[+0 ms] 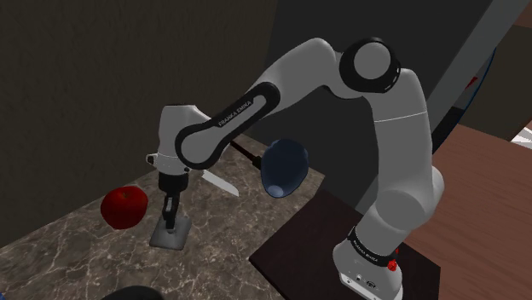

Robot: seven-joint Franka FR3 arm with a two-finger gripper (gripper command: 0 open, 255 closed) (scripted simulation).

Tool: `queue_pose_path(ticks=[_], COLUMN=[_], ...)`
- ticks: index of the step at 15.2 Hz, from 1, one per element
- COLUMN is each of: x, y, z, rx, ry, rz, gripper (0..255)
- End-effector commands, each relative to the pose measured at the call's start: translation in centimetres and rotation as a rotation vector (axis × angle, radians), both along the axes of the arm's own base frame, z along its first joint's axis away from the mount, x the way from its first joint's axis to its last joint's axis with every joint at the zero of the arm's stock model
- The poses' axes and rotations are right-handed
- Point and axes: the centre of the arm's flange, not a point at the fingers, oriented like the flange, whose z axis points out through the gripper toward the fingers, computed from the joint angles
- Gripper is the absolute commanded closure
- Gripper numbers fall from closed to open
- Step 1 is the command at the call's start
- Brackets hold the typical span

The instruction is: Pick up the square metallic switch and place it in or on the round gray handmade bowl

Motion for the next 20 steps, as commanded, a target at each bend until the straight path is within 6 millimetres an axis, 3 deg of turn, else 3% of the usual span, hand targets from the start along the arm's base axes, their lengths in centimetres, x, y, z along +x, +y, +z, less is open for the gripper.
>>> queue_pose_path(ticks=[1, 2, 4, 6, 14, 20], x=[0.0, 0.0, -2.6, -5.2, -4.7, -4.7], y=[0.0, 0.0, -6.1, -11.4, -8.9, -8.9], z=[0.0, 0.0, -1.4, -4.6, -7.7, -7.7], rx=[0.0, 0.0, 0.235, 0.47, 0.476, 0.476], ry=[0.0, 0.0, -0.181, -0.363, -0.368, -0.368], rz=[0.0, 0.0, -0.075, -0.149, -0.151, -0.151], gripper=[255, 0, 0, 0, 0, 0])
